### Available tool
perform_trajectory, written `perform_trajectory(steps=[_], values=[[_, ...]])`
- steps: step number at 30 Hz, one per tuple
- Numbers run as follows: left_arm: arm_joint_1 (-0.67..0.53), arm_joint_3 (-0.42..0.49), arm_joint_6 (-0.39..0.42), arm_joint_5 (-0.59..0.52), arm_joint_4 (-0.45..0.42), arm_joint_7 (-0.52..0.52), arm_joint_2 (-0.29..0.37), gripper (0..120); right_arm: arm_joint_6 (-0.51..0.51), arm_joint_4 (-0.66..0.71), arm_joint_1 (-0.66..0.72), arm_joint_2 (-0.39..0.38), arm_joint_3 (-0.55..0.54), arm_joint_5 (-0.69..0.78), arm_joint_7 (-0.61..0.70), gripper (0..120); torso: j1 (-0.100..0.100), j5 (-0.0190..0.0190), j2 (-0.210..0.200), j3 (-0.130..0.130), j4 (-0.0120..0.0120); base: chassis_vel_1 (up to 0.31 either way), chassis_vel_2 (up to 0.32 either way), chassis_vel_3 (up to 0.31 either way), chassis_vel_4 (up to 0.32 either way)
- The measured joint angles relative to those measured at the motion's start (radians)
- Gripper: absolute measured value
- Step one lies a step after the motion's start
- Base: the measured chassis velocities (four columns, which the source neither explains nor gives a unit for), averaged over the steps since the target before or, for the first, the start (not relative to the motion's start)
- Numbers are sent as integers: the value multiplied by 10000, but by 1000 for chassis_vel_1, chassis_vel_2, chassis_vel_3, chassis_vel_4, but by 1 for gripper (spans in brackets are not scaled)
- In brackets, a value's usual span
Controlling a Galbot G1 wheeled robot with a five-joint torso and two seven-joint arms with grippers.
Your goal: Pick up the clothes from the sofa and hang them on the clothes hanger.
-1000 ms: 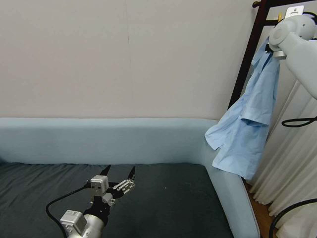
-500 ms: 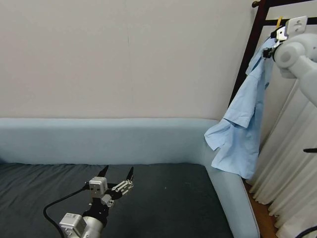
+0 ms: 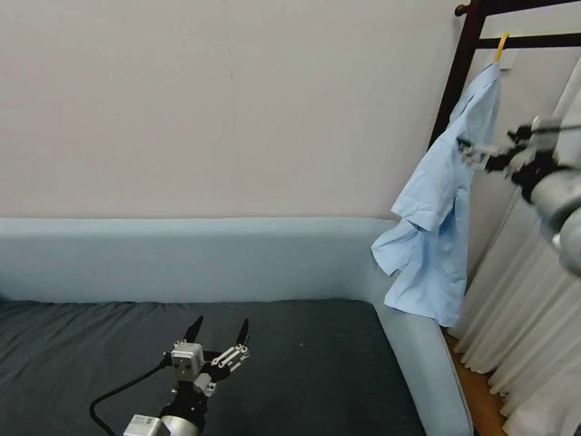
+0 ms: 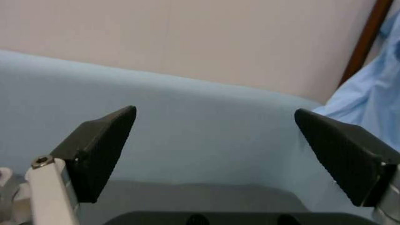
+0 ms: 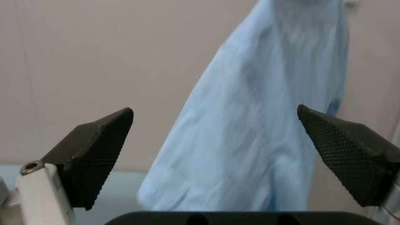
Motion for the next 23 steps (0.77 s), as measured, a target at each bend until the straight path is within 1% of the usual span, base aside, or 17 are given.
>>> perform_trajectory(steps=[1,2,3,4,5,6,7,8,9,10,11,13,14,16,17,18,23], values=[[45,-13,-75,69,122,23,-138,100,114,127,-677,227,417,-227,-89,100,1,1,-1,0,1,0,0,0,0],[100,-20,-292,200,385,110,-380,100,379,457,-2425,843,1544,-978,-433,100,1,0,-2,0,-3,0,0,0,0],[127,-22,-459,285,574,182,-516,100,576,678,-3571,1288,2214,-1603,-707,100,0,1,-1,-1,-11,0,0,0,0],[127,-22,-459,285,574,182,-516,100,576,678,-3571,1288,2214,-1603,-707,100,0,1,-1,-1,-11,0,0,0,0],[148,-24,-575,346,698,227,-599,100,723,829,-4346,1621,2611,-2057,-918,100,0,-1,0,-2,-18,0,0,0,0],[199,-34,-756,466,919,284,-761,100,1039,1159,-5768,2360,3265,-2989,-1349,100,-1,0,-1,-2,-21,0,0,0,0],[272,-60,-877,578,1076,308,-869,100,1294,1421,-6676,2991,3663,-3736,-1655,100,-1,-2,0,-3,-21,0,0,0,0],[386,-100,-993,709,1209,321,-978,100,1597,1655,-7432,3671,3943,-4413,-1955,100,-2,-4,0,-3,-20,0,0,0,0],[386,-100,-993,709,1209,321,-978,100,1597,1655,-7432,3671,3943,-4413,-1955,100,-2,-4,0,-3,-20,0,0,0,0],[520,-142,-1115,821,1278,360,-1068,100,1992,1913,-8273,4497,4091,-5129,-2328,100,-1,-4,0,-4,-15,0,0,0,0],[707,-213,-1276,985,1302,438,-1153,100,2580,2113,-9260,5438,4097,-5966,-2835,100,-2,-1,0,-4,-15,0,0,0,0],[1023,-300,-1586,1345,1306,577,-1250,100,3613,2154,-10521,6705,3791,-7320,-3530,100,-2,-5,1,-5,-20,0,0,0,0],[1023,-300,-1586,1345,1306,577,-1250,100,3613,2154,-10521,6705,3791,-7320,-3530,100,-2,-5,1,-5,-20,0,0,0,0],[1209,-356,-1796,1559,1288,616,-1294,100,4203,2040,-11106,7478,3466,-8190,-3898,100,-4,-7,2,-6,-18,0,0,0,0],[1356,-370,-1955,1657,1245,643,-1290,100,4501,1907,-11284,7936,3240,-8599,-4046,100,-4,-8,2,-5,-14,0,0,0,0],[1426,-364,-2030,1682,1235,645,-1284,100,4632,1826,-11293,8132,3142,-8750,-4090,100,-4,-6,2,-5,-12,0,0,0,0],[1804,-229,-2438,1917,1290,641,-1315,100,4848,1717,-11276,8478,2993,-9222,-4111,100,-2,-5,1,-2,-8,0,0,0,0]])
